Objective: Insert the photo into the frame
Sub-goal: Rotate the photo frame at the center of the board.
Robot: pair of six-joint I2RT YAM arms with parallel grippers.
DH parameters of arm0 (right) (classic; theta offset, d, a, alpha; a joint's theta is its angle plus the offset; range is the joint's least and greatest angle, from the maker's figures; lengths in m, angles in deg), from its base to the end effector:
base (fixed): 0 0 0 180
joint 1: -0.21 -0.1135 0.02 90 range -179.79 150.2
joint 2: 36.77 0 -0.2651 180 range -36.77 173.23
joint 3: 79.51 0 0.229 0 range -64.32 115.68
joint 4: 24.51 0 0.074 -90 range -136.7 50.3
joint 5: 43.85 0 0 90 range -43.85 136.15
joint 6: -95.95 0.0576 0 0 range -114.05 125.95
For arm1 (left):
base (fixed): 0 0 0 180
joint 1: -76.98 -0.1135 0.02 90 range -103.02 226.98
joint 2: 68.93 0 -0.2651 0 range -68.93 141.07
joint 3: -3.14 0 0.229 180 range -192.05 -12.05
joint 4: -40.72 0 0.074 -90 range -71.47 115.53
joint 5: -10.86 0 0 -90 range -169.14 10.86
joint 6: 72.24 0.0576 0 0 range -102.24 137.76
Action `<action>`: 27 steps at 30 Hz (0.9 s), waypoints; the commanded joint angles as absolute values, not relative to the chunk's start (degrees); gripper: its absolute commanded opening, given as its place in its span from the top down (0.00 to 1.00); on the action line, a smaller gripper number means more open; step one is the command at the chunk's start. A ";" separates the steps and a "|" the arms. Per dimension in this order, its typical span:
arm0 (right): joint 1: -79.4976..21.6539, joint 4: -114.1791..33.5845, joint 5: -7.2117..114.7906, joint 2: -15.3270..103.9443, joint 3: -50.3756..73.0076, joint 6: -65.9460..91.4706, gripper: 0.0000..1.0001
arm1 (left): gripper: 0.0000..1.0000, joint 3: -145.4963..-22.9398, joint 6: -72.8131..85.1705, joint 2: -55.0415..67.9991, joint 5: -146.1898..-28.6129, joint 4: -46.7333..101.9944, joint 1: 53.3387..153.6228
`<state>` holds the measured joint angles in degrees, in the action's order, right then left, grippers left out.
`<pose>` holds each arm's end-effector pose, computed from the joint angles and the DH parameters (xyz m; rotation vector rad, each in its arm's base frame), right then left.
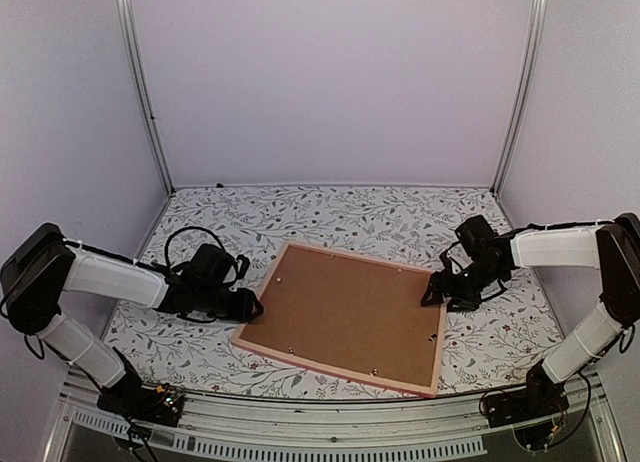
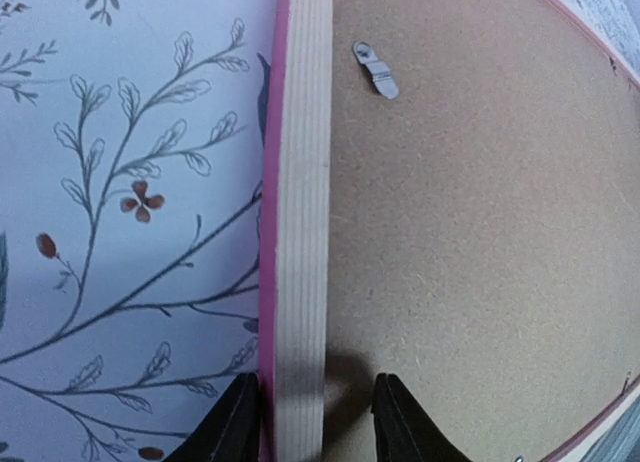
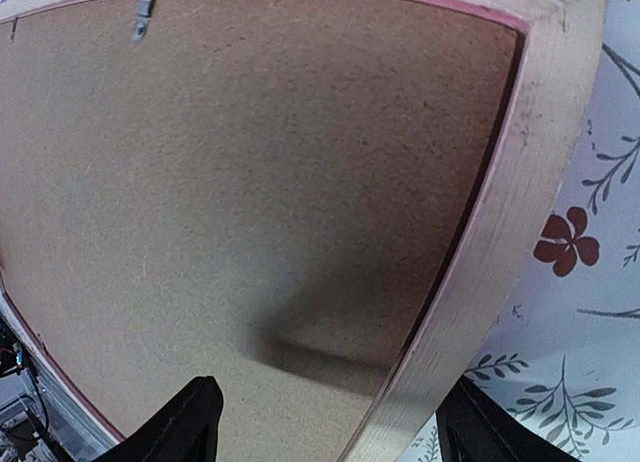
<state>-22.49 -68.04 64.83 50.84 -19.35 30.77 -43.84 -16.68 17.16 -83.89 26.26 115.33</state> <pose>0.2273 0.1151 0.1513 -0.0263 2.9037 0.6329 0.1991 -0.1636 0.1278 0.1248 2.6110 -0.5976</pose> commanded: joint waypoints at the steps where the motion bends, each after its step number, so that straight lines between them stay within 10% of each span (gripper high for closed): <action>1: -22.36 -64.59 65.99 55.64 -16.62 29.90 0.25 | 0.57 -41.54 -22.11 14.88 -84.50 22.64 120.65; 8: -22.38 -65.04 65.13 65.38 -6.04 23.31 0.29 | 0.47 -40.70 -24.95 11.47 -83.15 19.53 126.61; 17: -22.36 -69.27 56.12 67.00 -0.61 19.66 0.24 | 0.03 -46.41 -22.37 9.67 -70.84 10.00 124.78; 27: -22.33 -68.45 55.02 65.19 -2.17 19.91 0.24 | 0.04 -59.73 -10.76 21.36 -72.54 9.57 115.06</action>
